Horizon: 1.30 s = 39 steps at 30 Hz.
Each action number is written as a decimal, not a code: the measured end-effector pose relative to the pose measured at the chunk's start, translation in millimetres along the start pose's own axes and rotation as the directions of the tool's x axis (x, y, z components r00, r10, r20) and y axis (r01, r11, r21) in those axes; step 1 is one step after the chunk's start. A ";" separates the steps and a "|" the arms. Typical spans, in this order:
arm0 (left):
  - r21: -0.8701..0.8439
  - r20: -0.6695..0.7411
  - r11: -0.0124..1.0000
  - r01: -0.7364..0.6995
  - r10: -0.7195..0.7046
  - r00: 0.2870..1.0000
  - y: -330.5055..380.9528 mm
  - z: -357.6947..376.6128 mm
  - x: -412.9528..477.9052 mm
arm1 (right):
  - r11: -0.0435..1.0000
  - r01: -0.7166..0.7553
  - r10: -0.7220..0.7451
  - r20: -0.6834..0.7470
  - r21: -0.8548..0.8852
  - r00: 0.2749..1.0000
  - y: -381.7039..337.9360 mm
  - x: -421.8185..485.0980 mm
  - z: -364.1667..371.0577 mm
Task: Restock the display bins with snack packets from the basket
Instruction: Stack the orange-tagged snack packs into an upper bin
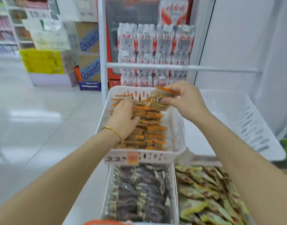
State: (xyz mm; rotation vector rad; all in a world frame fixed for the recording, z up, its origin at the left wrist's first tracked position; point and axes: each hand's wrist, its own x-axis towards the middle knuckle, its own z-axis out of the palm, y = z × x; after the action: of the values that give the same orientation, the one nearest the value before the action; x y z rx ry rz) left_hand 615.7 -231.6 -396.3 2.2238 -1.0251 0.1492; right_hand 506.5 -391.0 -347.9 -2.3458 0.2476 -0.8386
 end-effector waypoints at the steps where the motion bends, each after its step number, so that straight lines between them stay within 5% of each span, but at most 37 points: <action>1: 0.106 0.003 0.994 -0.001 0.000 1.000 -10.5 1.4 15.6 | 0.992 0.045 -0.044 0.011 -0.118 0.999 5.3 19.2 5.3; 4: 0.228 0.026 0.974 0.004 -0.010 1.000 -34.2 9.9 51.8 | 0.953 0.102 -0.079 0.090 -0.287 0.993 18.7 66.0 27.0; 11: 0.125 -0.078 0.991 0.050 -0.041 0.996 -60.2 28.8 83.3 | 0.846 0.198 -0.057 0.286 -0.494 0.956 37.9 108.5 79.3; 17: 0.069 -0.128 0.992 -0.101 0.109 0.986 -61.0 30.7 85.2 | 0.830 0.234 -0.129 0.234 -0.506 0.964 37.8 98.3 57.2; 23: 0.243 -0.162 0.921 -0.305 0.348 0.923 -57.1 43.5 102.6 | 0.819 0.091 -0.132 -0.032 -0.566 0.991 57.5 68.7 44.3; 32: 0.236 -0.154 0.961 -0.145 0.185 0.971 -38.8 58.2 125.3 | 0.800 0.012 -0.055 -0.054 -0.600 0.997 81.9 70.5 77.8; 36: -0.038 -0.267 0.994 -0.101 0.087 0.960 -45.0 50.3 120.5 | 0.794 -0.047 -0.037 -0.125 -0.606 0.991 91.1 69.6 74.3; 39: 0.000 -0.181 0.998 -0.069 0.068 0.981 -50.8 43.1 116.4 | 0.800 -0.024 -0.020 -0.066 -0.600 0.998 94.9 75.0 78.9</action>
State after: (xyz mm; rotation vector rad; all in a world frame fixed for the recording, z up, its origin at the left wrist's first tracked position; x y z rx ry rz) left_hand 724.1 -308.4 -414.0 2.1259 -1.0003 0.3714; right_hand 617.4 -453.7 -415.9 -2.9025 0.6279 -0.9420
